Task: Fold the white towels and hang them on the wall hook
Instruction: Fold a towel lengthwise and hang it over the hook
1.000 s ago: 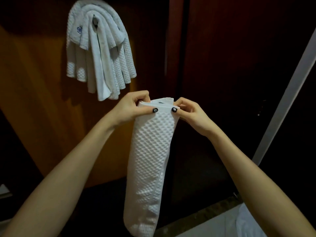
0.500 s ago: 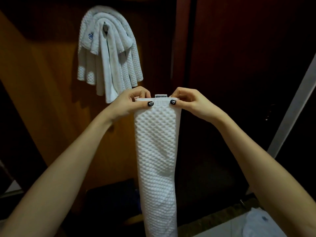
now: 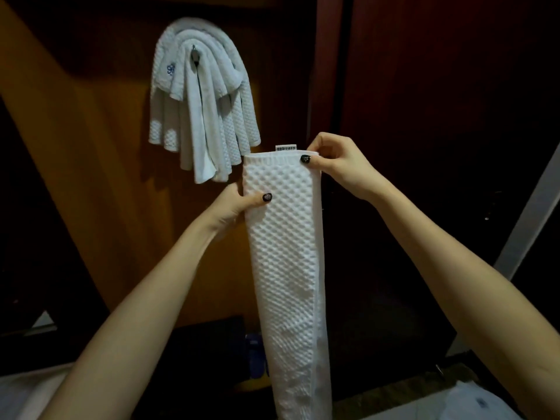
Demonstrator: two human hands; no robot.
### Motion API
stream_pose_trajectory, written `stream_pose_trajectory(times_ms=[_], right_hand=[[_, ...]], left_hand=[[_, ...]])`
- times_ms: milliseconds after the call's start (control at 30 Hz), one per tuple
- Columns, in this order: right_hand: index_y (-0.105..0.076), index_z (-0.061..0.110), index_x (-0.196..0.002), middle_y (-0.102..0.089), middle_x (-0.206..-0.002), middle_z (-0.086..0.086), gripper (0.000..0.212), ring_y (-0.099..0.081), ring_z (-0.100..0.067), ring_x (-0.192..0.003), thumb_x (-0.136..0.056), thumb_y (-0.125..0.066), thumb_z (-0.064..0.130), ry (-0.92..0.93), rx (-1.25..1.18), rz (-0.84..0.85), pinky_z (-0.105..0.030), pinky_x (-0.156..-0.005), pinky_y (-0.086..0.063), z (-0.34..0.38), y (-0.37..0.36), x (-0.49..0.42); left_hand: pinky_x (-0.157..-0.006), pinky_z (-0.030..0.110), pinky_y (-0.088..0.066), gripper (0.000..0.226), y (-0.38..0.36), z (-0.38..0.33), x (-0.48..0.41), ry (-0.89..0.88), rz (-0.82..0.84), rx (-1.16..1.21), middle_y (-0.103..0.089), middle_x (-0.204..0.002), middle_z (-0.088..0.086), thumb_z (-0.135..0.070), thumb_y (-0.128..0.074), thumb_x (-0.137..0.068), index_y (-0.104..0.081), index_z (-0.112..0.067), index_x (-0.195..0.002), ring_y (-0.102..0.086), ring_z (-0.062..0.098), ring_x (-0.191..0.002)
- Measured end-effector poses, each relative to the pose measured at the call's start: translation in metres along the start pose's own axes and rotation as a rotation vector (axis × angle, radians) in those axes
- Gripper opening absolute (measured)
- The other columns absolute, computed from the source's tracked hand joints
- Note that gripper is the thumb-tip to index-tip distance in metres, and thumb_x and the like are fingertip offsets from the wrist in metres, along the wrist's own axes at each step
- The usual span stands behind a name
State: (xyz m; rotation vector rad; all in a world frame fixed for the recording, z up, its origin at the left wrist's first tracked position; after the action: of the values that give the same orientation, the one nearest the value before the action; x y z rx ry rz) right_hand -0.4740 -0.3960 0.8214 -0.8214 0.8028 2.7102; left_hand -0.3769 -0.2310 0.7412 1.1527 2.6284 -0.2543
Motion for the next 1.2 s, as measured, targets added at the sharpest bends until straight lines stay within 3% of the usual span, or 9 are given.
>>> stream_pose_trajectory(times_ms=[200,467,567,633,767,900,967,1100,1200], right_hand=[[-0.059,0.016,-0.095,-0.06,-0.086,-0.003,0.004,-0.055,-0.022,-0.076,-0.092,-0.06,0.017,0.029,-0.289,-0.155,-0.033,-0.067,-0.044,-0.006,0.012,-0.007],[-0.022,0.03,-0.15,-0.048,-0.142,0.018,0.074,-0.05,-0.008,-0.13,-0.091,-0.065,0.015,0.086,-0.39,-0.092,-0.026,-0.097,-0.05,-0.033,-0.004,0.036],[-0.018,0.049,-0.145,-0.044,-0.147,0.019,0.08,-0.047,-0.017,-0.134,-0.094,-0.062,0.007,0.128,-0.415,-0.093,-0.037,-0.103,-0.048,-0.036,0.0,0.044],[-0.034,0.045,-0.141,-0.041,-0.147,0.023,0.065,-0.036,-0.011,-0.141,-0.095,-0.06,0.007,0.169,-0.324,-0.051,-0.036,-0.113,-0.037,-0.033,0.0,0.044],[-0.061,0.036,-0.122,-0.061,-0.123,0.027,0.043,-0.049,0.0,-0.128,-0.092,-0.06,0.005,0.185,-0.166,0.036,-0.013,-0.102,-0.038,-0.024,-0.003,0.036],[-0.067,0.027,-0.12,-0.065,-0.124,0.012,0.047,-0.053,-0.004,-0.126,-0.089,-0.054,-0.006,0.131,-0.1,0.001,-0.023,-0.105,-0.044,-0.031,-0.009,0.026],[-0.066,0.018,-0.124,-0.063,-0.129,0.002,0.047,-0.052,-0.008,-0.128,-0.089,-0.052,-0.01,0.076,-0.069,-0.05,-0.028,-0.108,-0.042,-0.039,-0.018,0.025],[-0.063,0.006,-0.127,-0.061,-0.132,-0.008,0.049,-0.051,-0.001,-0.122,-0.086,-0.048,-0.017,0.002,-0.056,-0.163,-0.014,-0.105,-0.039,-0.05,-0.032,0.03],[-0.057,0.007,-0.133,-0.057,-0.137,-0.008,0.048,-0.047,0.0,-0.122,-0.09,-0.048,-0.011,-0.043,-0.066,-0.261,-0.008,-0.103,-0.037,-0.051,-0.036,0.029]], left_hand=[[-0.075,0.025,-0.055,0.032,-0.027,-0.025,-0.014,-0.15,-0.057,0.033,-0.073,-0.106,-0.003,-0.008,-0.072,-0.076,-0.067,-0.023,-0.104,-0.068,0.016,-0.101],[-0.088,0.04,-0.054,0.031,-0.052,-0.078,-0.04,-0.318,-0.126,0.018,-0.071,-0.111,0.005,-0.005,-0.067,-0.083,-0.063,-0.013,-0.113,-0.064,0.027,-0.108],[-0.09,0.043,-0.053,0.037,-0.052,-0.093,-0.052,-0.319,-0.154,-0.009,-0.068,-0.116,0.008,-0.006,-0.066,-0.085,-0.058,-0.009,-0.121,-0.063,0.028,-0.11],[-0.087,0.04,-0.054,0.034,-0.052,-0.1,-0.058,-0.322,-0.173,-0.025,-0.07,-0.112,0.004,-0.007,-0.066,-0.086,-0.058,-0.012,-0.119,-0.065,0.025,-0.108],[-0.084,0.032,-0.054,0.033,-0.049,-0.108,-0.072,-0.334,-0.173,-0.024,-0.069,-0.111,-0.001,-0.003,-0.059,-0.09,-0.054,-0.012,-0.121,-0.066,0.017,-0.105],[-0.087,0.029,-0.054,0.039,-0.049,-0.093,-0.08,-0.334,-0.329,-0.218,-0.061,-0.12,0.004,-0.015,-0.06,-0.093,-0.047,-0.006,-0.129,-0.063,0.016,-0.108],[-0.09,0.02,-0.049,0.041,-0.042,-0.069,-0.067,-0.369,-0.509,-0.413,-0.053,-0.12,-0.001,-0.02,-0.056,-0.096,-0.042,-0.006,-0.131,-0.055,0.014,-0.112],[-0.094,0.034,-0.043,0.034,-0.04,0.03,0.019,-0.503,-0.877,-0.619,-0.047,-0.114,0.009,-0.004,-0.055,-0.087,-0.048,-0.001,-0.12,-0.046,0.014,-0.109],[-0.086,0.03,-0.046,0.041,-0.075,0.11,0.067,-0.355,-0.766,-0.813,-0.048,-0.117,0.011,-0.018,-0.064,-0.081,-0.046,-0.009,-0.117,-0.047,0.01,-0.104]])
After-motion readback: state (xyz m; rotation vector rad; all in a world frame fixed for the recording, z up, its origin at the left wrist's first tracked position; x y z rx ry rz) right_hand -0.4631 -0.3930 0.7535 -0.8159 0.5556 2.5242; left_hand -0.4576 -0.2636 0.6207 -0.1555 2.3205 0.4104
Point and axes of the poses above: each hand's wrist, its own x-axis away from the middle knuckle, its own y-axis out of the back of the hand, z = x × y, the point moved 5 cm from there along -x, towards the middle knuckle
